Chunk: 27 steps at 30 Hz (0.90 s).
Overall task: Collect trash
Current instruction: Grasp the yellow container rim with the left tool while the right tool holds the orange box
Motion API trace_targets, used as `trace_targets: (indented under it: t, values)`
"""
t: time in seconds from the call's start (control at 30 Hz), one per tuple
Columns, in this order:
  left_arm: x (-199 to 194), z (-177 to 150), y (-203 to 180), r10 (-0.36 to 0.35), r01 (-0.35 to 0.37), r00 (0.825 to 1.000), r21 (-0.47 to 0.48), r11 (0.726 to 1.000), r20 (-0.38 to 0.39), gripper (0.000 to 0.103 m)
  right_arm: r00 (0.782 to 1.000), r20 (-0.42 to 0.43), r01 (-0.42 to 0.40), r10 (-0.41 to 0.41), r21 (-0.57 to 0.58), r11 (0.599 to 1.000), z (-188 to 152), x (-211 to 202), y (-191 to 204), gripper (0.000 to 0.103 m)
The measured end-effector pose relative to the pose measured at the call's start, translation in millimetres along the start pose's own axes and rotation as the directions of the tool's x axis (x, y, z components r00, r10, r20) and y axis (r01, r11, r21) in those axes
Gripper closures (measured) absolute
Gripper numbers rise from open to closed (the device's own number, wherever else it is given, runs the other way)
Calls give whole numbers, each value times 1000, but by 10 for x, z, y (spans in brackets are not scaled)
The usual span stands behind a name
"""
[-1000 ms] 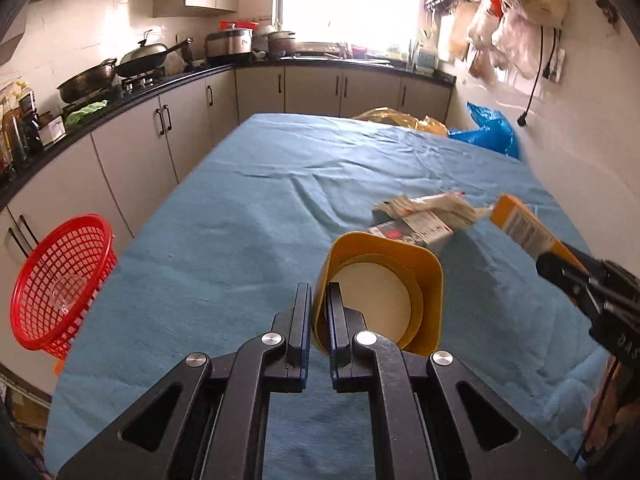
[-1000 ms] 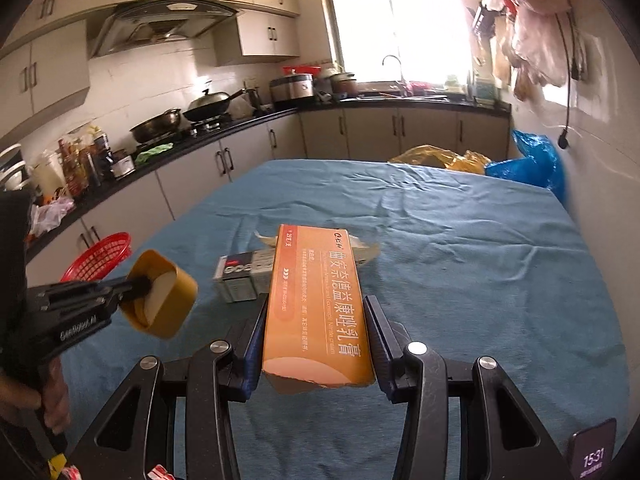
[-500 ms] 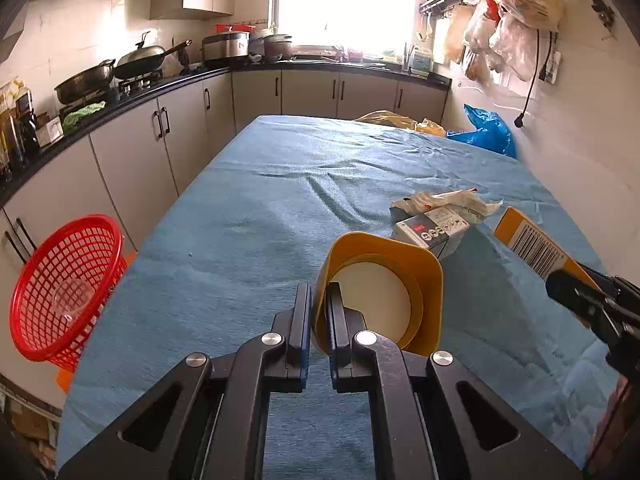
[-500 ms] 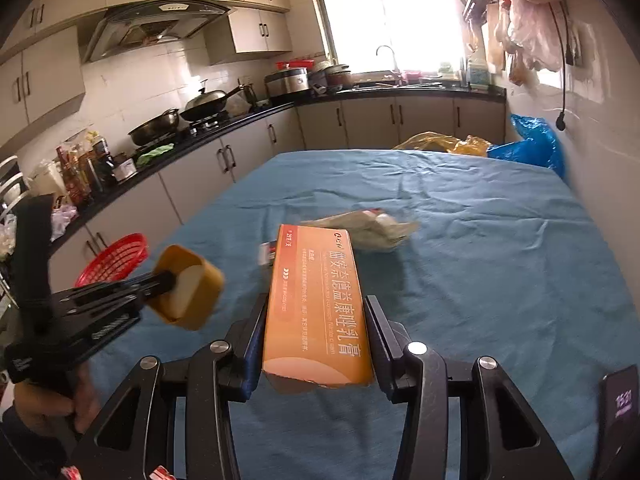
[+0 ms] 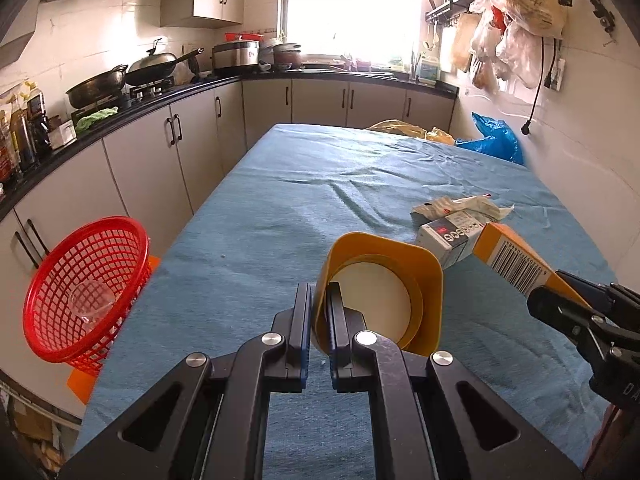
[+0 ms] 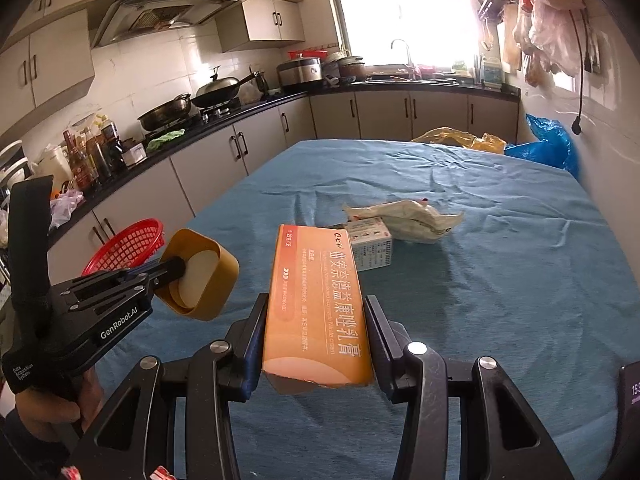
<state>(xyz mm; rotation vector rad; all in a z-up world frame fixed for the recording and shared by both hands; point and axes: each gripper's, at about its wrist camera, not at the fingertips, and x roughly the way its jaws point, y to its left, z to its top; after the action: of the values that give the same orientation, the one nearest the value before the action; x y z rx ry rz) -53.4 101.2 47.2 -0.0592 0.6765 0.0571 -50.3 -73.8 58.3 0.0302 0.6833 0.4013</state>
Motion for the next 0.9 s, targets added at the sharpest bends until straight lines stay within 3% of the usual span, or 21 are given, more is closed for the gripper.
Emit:
trace_targets:
  t: [0.9]
  values:
    - [-125,-55,231,18,-18,1000,-40,999,17,96,1000,-16,-7,6,-37,999,8,40,224,54]
